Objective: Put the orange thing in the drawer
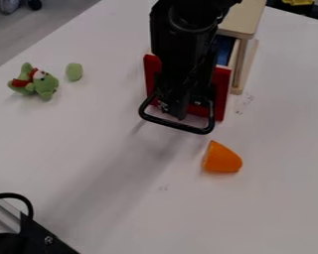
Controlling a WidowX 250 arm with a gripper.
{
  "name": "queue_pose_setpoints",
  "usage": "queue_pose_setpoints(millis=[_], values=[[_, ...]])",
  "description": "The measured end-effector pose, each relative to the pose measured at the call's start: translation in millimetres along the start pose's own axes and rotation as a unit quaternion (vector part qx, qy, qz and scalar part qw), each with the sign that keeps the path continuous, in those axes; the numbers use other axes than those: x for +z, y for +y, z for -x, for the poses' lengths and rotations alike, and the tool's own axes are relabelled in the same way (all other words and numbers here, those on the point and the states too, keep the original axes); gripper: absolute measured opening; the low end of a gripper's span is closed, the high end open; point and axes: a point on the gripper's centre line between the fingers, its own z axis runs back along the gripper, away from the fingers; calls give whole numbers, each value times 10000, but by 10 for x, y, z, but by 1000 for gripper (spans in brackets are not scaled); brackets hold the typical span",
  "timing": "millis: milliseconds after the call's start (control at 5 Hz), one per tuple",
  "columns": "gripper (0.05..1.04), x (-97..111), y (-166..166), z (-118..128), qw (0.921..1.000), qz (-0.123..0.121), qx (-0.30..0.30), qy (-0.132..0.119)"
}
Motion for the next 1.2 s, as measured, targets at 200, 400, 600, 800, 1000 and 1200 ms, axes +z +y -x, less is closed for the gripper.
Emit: queue_pose_setpoints(millis=[200,400,600,800,1000,1200], values=[[997,-56,42,3,9999,-121,-14,-17],[997,-74,71,76,9998,-203,-92,10],[997,-66,78,163,9997,-195,-81,151],[997,-28,110,248,9997,42,150,184],[997,-46,127,311,9991,91,367,211],[997,-173,168,460,9989,-3,459,48]])
